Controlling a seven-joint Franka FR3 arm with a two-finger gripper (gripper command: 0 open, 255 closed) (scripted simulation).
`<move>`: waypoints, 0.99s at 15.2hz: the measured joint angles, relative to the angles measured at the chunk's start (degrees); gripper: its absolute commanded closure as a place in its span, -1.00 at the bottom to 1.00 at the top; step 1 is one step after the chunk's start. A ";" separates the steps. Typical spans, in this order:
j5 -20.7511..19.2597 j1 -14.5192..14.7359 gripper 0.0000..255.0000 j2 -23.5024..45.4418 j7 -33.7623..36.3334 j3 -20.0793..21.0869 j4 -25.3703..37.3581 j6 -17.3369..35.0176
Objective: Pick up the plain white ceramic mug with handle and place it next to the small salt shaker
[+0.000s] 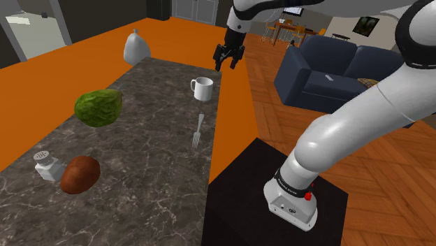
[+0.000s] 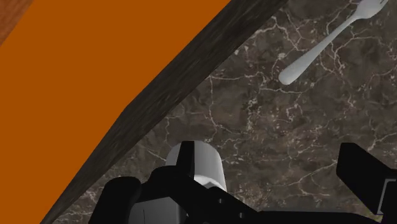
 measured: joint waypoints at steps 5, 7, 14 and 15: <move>0.27 -0.65 -1.00 9.84 -3.17 -2.12 3.83 5.34; 0.69 -0.87 -1.00 14.21 -4.29 -2.76 6.78 6.50; 2.88 -2.50 -1.00 29.18 -8.63 -4.42 16.71 10.47; 3.31 -2.85 -1.00 31.49 -9.26 -4.54 18.44 10.93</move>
